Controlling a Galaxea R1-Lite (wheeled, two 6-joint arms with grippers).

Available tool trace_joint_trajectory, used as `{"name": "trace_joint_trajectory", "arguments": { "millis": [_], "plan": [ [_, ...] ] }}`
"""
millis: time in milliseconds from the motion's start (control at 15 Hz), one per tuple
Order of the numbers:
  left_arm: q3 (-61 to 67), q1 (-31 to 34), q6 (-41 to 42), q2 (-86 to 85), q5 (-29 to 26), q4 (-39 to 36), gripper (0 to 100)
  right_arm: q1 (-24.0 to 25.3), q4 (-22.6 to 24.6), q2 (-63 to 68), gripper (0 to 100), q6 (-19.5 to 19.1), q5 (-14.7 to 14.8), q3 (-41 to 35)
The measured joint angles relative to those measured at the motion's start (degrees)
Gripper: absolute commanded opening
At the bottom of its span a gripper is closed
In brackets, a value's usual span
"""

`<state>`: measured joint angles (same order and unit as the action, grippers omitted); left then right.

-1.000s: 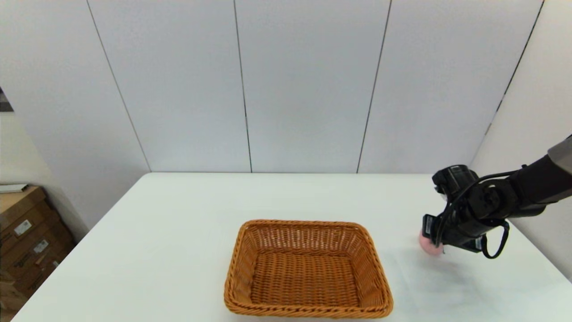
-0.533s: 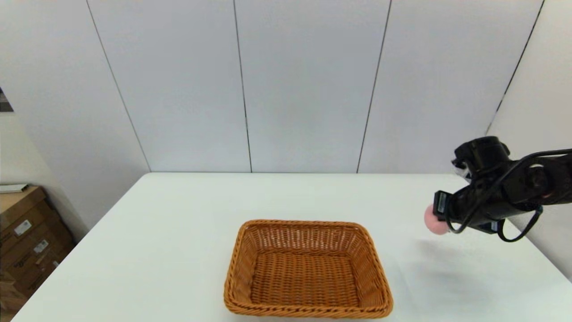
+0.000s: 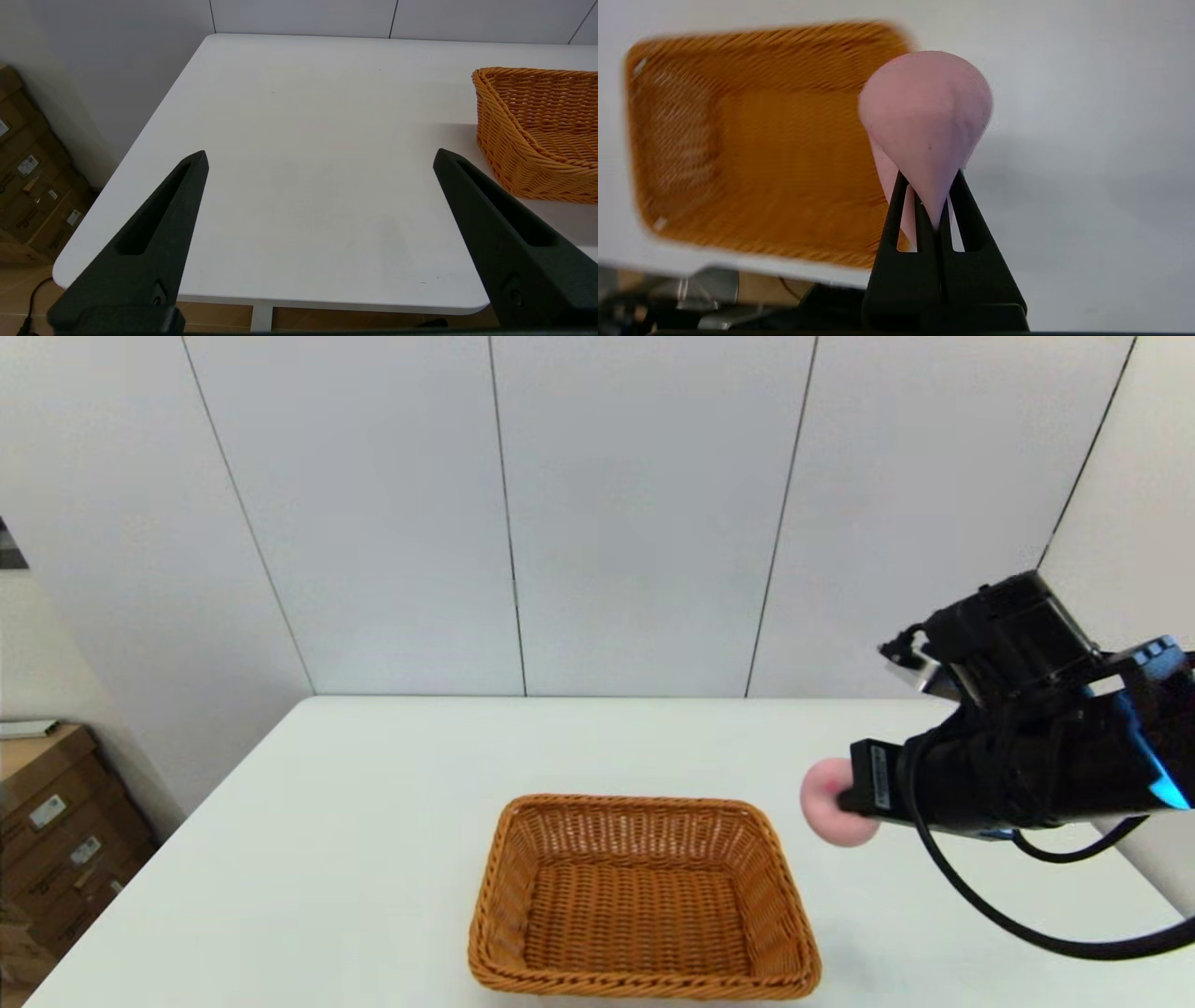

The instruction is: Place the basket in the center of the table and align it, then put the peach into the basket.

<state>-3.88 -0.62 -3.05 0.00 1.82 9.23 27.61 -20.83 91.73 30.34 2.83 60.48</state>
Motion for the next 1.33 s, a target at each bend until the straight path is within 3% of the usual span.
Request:
{"name": "trace_joint_trajectory", "arguments": {
  "millis": [333, 400, 667, 933, 1333],
  "plan": [
    [0.0, 0.0, 0.0, 0.0, 0.0, 0.0, 100, 7.8, -0.1, 9.5, 0, 0.5, -1.8, 6.6],
    [0.0, 0.0, 0.0, 0.0, 0.0, 0.0, 100, 8.5, -0.2, 12.0, 100, 0.6, -2.9, 8.6],
    [0.0, 0.0, 0.0, 0.0, -0.1, 0.0, 100, 11.5, -2.3, 20.3, 100, 0.7, -3.8, 14.5],
    [0.0, 0.0, 0.1, 0.0, -0.1, 0.0, 100, 11.4, -2.6, 22.0, 100, 1.0, -3.8, 15.3],
    [0.0, 0.0, 0.1, 0.0, -0.1, 0.0, 100, 5.5, -2.6, 18.7, 100, 0.6, -4.2, 15.4]
  ]
}}
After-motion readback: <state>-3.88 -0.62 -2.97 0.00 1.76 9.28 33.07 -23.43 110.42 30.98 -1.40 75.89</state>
